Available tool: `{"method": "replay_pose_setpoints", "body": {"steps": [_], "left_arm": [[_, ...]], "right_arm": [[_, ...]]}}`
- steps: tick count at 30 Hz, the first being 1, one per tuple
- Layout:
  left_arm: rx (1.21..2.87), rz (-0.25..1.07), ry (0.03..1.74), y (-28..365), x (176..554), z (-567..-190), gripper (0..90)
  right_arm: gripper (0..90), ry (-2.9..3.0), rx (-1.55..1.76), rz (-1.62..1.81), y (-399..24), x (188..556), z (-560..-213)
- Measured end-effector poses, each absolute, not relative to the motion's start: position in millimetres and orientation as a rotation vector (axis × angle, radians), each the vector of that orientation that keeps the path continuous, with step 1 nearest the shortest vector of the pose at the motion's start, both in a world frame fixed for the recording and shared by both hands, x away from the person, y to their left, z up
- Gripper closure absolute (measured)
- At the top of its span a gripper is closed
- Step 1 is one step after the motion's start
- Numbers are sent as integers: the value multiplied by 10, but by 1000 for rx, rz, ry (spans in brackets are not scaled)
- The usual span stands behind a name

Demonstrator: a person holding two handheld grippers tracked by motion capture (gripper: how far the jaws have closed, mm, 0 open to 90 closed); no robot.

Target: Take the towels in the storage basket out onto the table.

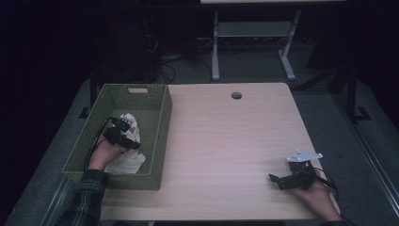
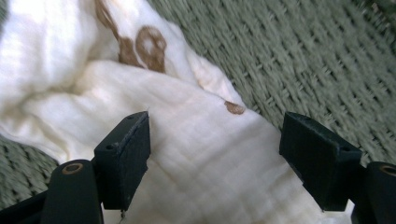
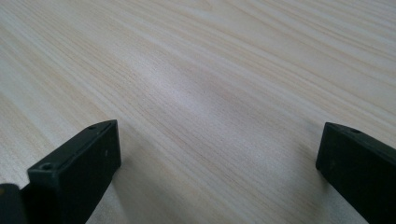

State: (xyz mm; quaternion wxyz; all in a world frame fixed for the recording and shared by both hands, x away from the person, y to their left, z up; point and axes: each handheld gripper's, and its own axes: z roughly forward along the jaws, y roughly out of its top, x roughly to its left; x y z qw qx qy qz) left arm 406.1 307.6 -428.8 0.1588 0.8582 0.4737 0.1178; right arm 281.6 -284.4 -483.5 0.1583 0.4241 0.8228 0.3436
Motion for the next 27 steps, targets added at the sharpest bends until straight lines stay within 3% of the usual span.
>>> {"method": "replay_pose_setpoints", "body": {"steps": [6, 9, 11, 12, 15, 16, 27], "left_arm": [[2481, 313, 1380, 3075, 4070, -4331, 289], [2472, 293, 1382, 3077, 4059, -4326, 367], [2476, 284, 1374, 3085, 4053, -4307, 460], [2480, 293, 1372, 3088, 4044, -4295, 563], [2474, 282, 1389, 3107, 4036, -4270, 744], [2463, 279, 1396, 3108, 4034, -4267, 772], [2245, 291, 1384, 3238, 3967, -4061, 823]], "right_arm": [[0, 2352, 1213, 984, -2844, 2815, -4835], [0, 2353, 1212, 982, -2845, 2816, -4835], [0, 2353, 1212, 983, -2845, 2816, -4835], [0, 2353, 1213, 983, -2844, 2815, -4835], [0, 2352, 1213, 984, -2844, 2816, -4836], [0, 2352, 1214, 982, -2844, 2815, -4834], [0, 2353, 1213, 983, -2844, 2816, -4835]]}}
